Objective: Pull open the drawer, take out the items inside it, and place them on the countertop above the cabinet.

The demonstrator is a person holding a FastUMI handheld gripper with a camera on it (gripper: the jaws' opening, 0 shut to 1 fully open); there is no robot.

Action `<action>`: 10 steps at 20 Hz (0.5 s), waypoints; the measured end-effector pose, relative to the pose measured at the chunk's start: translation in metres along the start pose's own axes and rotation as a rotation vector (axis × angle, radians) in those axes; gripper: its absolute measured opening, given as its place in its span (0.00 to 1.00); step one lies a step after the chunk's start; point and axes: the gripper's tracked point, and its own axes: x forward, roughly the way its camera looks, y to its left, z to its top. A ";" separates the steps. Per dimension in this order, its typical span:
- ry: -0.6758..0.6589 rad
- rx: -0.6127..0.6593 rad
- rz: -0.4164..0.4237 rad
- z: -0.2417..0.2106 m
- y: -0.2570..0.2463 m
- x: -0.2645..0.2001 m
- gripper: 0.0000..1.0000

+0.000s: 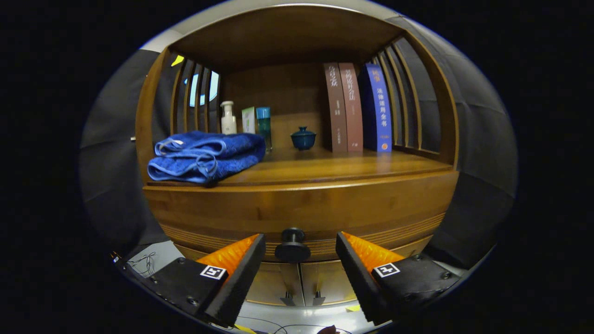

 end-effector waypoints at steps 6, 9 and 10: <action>-0.009 -0.038 -0.002 -0.009 0.001 0.011 0.52; -0.013 -0.057 -0.003 -0.013 0.002 0.012 0.37; -0.013 -0.049 0.000 -0.009 0.001 0.007 0.29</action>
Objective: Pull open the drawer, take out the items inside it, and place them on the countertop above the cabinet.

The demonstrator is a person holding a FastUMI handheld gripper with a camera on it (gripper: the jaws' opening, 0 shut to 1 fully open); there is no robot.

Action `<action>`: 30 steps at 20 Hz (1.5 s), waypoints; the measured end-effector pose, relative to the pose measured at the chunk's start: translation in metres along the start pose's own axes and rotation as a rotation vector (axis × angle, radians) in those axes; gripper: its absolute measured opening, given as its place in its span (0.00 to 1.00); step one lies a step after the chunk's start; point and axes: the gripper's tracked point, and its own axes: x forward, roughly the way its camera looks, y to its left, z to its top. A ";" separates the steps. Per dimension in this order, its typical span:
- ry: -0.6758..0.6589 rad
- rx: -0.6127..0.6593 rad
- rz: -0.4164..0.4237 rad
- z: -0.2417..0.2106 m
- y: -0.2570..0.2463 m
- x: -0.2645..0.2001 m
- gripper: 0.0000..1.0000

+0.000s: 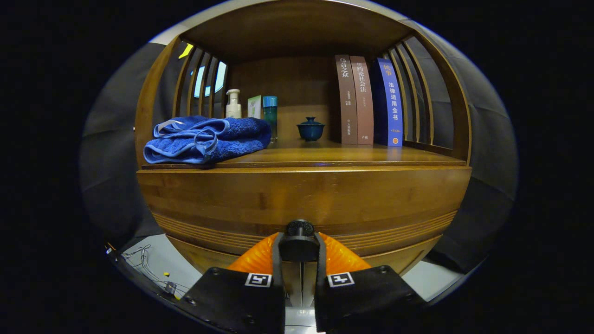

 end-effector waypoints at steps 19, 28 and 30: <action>0.018 0.008 0.000 -0.034 -0.001 -0.146 0.29; 0.026 -0.018 -0.005 -0.050 0.000 -0.166 0.29; 0.018 -0.023 -0.008 -0.050 0.001 -0.166 0.29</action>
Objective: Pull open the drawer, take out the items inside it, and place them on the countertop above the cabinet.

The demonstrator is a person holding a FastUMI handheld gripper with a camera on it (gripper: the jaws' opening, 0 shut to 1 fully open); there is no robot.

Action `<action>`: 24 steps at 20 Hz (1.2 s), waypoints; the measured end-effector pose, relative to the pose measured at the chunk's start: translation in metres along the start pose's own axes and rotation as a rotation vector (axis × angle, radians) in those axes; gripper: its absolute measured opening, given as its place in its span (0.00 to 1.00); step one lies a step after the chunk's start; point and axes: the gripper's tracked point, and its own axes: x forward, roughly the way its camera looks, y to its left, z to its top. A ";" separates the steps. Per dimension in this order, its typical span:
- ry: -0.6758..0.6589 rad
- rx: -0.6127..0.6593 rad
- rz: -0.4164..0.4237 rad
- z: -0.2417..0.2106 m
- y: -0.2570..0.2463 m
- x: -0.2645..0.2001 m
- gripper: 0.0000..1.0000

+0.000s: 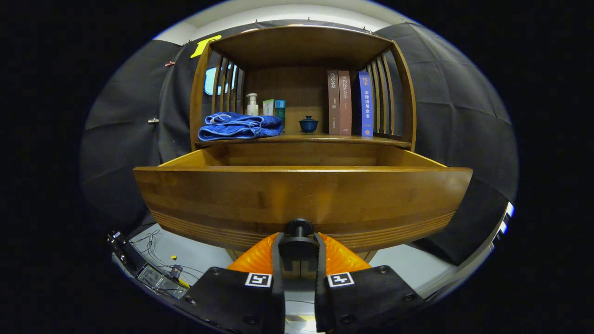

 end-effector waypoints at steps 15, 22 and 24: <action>-0.015 0.067 0.032 0.109 -0.013 -0.023 0.99; 0.144 0.071 -0.001 0.166 -0.013 0.042 0.99; 0.297 0.059 0.003 0.145 -0.006 0.067 0.99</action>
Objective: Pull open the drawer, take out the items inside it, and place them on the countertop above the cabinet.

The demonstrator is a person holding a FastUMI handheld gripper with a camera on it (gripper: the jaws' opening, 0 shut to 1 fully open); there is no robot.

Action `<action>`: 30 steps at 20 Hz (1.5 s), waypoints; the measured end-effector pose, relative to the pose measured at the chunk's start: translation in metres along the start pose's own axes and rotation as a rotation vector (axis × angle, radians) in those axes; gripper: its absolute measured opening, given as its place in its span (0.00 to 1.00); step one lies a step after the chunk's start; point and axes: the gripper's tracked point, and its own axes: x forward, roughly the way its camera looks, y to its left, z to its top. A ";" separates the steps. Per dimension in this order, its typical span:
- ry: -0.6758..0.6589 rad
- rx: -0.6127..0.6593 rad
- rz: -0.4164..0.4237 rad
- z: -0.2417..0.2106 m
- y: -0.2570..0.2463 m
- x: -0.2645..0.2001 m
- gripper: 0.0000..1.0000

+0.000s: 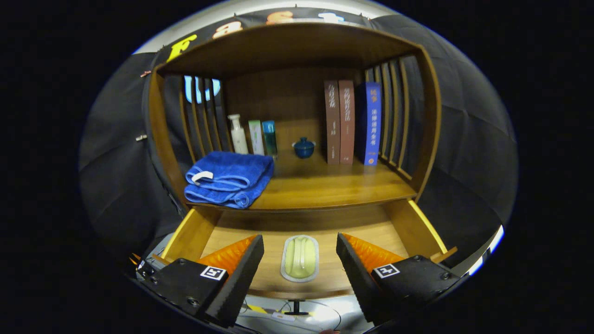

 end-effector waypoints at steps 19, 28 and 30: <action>0.376 -0.020 -0.014 -0.075 -0.003 0.109 0.24; 0.299 0.023 0.009 -0.049 -0.004 0.056 0.23; 0.265 0.027 0.024 -0.036 -0.002 0.039 0.24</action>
